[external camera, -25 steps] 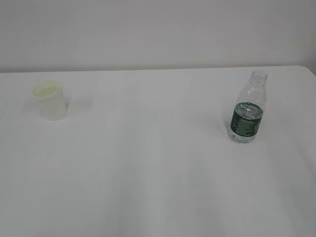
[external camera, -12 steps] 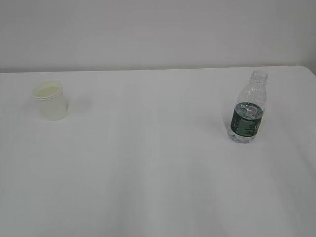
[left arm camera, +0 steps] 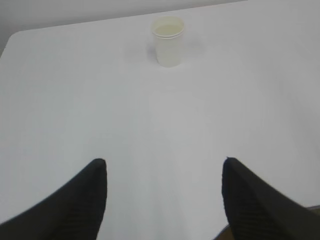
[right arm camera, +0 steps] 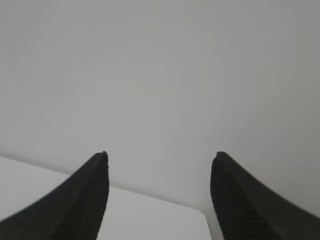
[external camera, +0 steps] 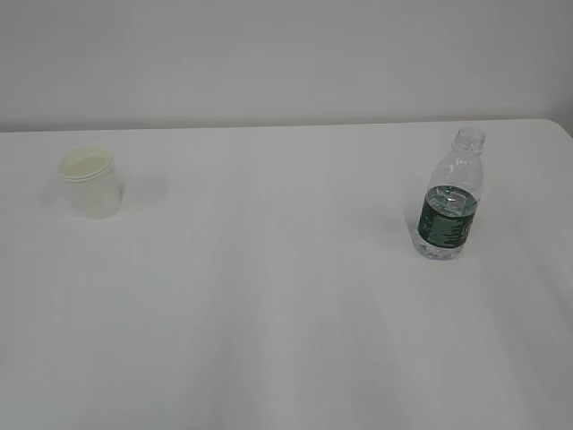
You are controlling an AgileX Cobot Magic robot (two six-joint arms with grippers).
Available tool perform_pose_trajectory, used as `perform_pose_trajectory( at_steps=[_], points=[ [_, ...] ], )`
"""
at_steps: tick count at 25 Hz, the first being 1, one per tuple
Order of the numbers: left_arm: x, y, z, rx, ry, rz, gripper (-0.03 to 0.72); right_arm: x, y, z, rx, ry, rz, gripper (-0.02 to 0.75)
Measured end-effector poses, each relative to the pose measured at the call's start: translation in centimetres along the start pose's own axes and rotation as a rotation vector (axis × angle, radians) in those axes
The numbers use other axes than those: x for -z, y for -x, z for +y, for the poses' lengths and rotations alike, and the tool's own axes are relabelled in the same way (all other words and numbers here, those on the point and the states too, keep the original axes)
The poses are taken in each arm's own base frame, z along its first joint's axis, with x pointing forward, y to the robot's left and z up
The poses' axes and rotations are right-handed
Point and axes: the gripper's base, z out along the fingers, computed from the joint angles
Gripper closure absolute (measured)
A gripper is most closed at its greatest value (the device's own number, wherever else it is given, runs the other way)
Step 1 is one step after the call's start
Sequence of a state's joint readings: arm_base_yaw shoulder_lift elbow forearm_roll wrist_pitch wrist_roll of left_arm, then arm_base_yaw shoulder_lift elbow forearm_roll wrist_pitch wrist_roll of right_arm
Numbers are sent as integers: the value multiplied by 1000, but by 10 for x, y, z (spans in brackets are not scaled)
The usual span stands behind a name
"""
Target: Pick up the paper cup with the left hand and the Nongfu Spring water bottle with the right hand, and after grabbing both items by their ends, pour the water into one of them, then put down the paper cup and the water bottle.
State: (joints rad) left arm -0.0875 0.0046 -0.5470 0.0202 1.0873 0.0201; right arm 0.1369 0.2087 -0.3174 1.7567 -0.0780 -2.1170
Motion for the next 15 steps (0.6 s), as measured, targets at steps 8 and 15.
perform_pose_trajectory(
  at_steps=[8,15],
  points=[
    [0,0,0,0,0,0,179,0,0,0,-3,1,1,246],
    [0,0,1,-7,12,-3,185,0,0,0,10,3,1,246]
  ],
)
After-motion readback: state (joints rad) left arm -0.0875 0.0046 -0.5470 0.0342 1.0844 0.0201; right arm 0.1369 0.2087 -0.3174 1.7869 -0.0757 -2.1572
